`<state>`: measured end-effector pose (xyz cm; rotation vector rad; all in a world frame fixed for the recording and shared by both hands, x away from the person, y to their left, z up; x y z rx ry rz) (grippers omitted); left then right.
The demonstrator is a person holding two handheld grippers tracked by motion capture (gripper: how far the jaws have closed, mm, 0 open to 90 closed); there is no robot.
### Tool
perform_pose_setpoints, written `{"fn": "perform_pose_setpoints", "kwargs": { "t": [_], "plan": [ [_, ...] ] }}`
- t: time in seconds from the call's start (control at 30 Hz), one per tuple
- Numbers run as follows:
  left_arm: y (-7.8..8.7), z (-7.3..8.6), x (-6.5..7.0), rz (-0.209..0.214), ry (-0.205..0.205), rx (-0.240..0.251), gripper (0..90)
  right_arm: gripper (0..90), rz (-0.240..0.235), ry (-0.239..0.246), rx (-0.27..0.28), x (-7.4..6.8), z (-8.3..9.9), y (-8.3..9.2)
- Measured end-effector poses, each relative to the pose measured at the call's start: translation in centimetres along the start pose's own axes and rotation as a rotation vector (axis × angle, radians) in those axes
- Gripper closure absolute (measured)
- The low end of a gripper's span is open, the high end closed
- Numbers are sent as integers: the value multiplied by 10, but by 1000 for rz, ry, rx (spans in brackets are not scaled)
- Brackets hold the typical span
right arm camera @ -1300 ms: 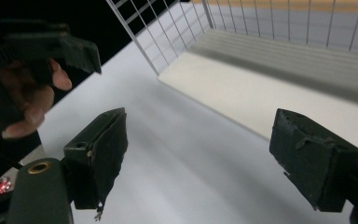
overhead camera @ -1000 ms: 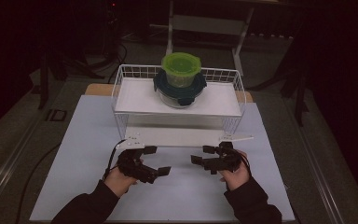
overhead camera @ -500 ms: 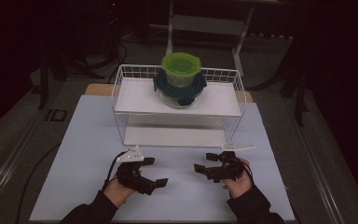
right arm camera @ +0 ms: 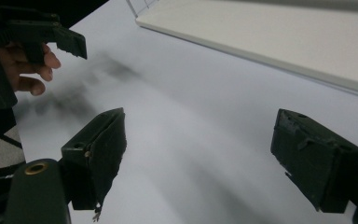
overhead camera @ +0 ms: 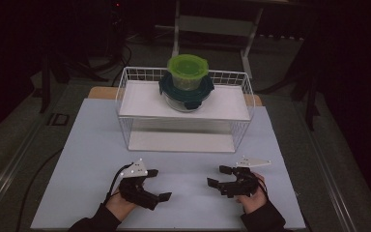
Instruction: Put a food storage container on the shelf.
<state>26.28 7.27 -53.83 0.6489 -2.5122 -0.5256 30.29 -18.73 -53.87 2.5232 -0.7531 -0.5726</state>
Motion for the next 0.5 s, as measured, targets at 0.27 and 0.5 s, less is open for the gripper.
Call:
{"fn": "perform_pose_setpoints", "kwargs": {
  "t": [0.27, 0.5],
  "plan": [
    [1, 11, -1, -8, -12, -17, 15, 178, 3, -5, -2, 3, 6, 1],
    [-1, 11, -2, -6, -23, -1, 15, 178, -7, 5, 4, 2, 5, 1]
  ]
}}
Point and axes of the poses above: each handheld gripper's, and its own axes: y roughly backward along the jaws, z roughly out of its underside, x roughly to its right, the point moved 6 cm from there along -y, roughly forward along the jaws, and after that the axes turned 5 degrees about y, right-handed, at the moved point
